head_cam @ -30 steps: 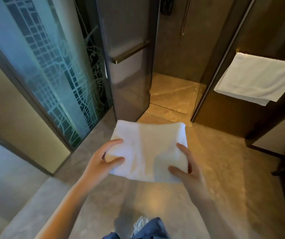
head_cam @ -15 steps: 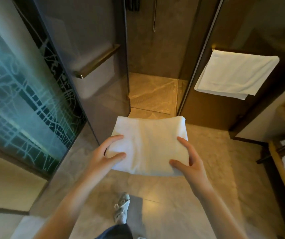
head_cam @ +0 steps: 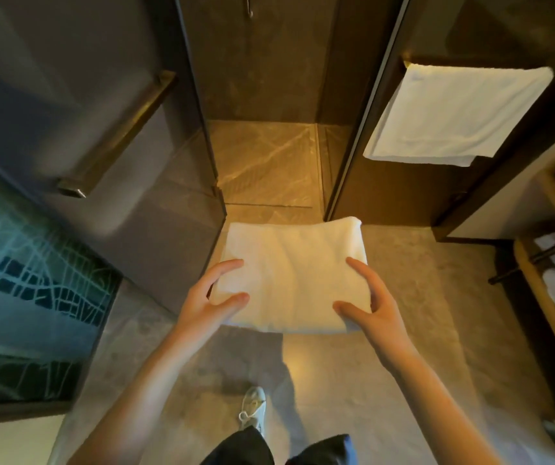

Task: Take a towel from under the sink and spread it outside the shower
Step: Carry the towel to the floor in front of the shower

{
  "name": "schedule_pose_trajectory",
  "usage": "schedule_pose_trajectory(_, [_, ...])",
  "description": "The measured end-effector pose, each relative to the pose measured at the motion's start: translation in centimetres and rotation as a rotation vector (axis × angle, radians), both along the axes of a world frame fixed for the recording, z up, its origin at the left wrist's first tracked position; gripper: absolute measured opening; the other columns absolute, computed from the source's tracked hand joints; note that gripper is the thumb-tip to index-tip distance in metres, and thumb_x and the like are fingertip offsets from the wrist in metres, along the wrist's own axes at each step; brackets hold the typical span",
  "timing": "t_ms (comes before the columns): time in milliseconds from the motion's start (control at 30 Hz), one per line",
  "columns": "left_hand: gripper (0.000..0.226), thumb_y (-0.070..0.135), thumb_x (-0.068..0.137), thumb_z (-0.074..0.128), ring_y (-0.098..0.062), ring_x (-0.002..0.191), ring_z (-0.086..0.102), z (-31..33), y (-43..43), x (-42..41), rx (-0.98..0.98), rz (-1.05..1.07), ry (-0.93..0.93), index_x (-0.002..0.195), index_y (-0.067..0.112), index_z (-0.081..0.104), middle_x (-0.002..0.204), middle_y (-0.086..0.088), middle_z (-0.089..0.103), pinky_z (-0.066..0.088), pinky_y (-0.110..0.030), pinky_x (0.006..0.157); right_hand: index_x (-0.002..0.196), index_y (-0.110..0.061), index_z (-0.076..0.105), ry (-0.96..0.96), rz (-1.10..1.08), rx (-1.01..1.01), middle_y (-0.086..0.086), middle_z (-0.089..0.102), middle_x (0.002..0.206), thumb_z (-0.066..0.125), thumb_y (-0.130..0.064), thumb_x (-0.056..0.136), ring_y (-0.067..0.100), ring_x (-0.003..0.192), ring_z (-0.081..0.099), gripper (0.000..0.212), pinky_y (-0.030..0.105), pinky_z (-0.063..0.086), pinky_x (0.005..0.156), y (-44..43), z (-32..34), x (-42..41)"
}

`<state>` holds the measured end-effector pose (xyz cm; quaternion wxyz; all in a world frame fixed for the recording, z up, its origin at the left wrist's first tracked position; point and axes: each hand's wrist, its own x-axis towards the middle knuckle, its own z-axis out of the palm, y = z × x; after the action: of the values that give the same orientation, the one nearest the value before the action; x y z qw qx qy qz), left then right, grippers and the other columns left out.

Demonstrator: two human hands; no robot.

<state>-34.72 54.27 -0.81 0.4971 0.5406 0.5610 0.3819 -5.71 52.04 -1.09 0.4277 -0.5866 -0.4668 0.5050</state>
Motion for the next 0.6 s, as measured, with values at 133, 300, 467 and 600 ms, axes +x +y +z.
schedule_pose_trajectory(133, [0.047,0.008,0.083,0.073,-0.004,0.126,0.048,-3.0,6.9,0.4,-0.008,-0.030,0.014,0.122,0.031,0.060,0.129,0.024,0.055,0.039,-0.043,0.108,0.130,-0.048,0.051,-0.014,-0.008,-0.012,-0.031,0.053,0.122,0.075,-0.011,0.080,-0.001,0.112,0.055,0.066,0.038,0.054,0.092,6.1,-2.9,0.0])
schedule_pose_trajectory(300, [0.049,0.010,0.082,0.074,0.009,0.119,0.049,-10.8,13.4,1.8,-0.057,-0.028,0.007,0.123,0.034,0.060,0.120,0.033,0.058,0.044,-0.018,0.095,0.133,-0.048,0.048,-0.042,0.003,-0.061,-0.029,0.051,0.128,0.075,-0.014,0.081,-0.002,0.116,0.053,0.067,0.034,0.053,0.091,12.8,-10.5,1.6])
schedule_pose_trajectory(467, [0.050,0.037,0.072,0.075,0.009,0.121,0.047,-23.5,17.8,4.0,-0.107,0.027,-0.003,0.119,0.046,0.060,0.122,0.034,0.057,0.038,-0.007,0.093,0.130,-0.052,0.049,-0.073,0.015,-0.075,-0.028,0.046,0.136,0.076,-0.018,0.078,-0.002,0.123,0.046,0.067,0.034,0.049,0.095,18.1,-23.8,3.8])
schedule_pose_trajectory(600, [0.050,0.026,0.076,0.075,0.011,0.123,0.044,-36.3,20.6,5.7,-0.101,0.019,0.025,0.119,0.046,0.059,0.124,0.036,0.055,0.033,-0.002,0.091,0.130,-0.050,0.051,-0.052,0.009,-0.049,-0.030,0.046,0.138,0.077,-0.014,0.079,0.000,0.129,0.044,0.068,0.033,0.048,0.097,21.0,-37.1,5.3])
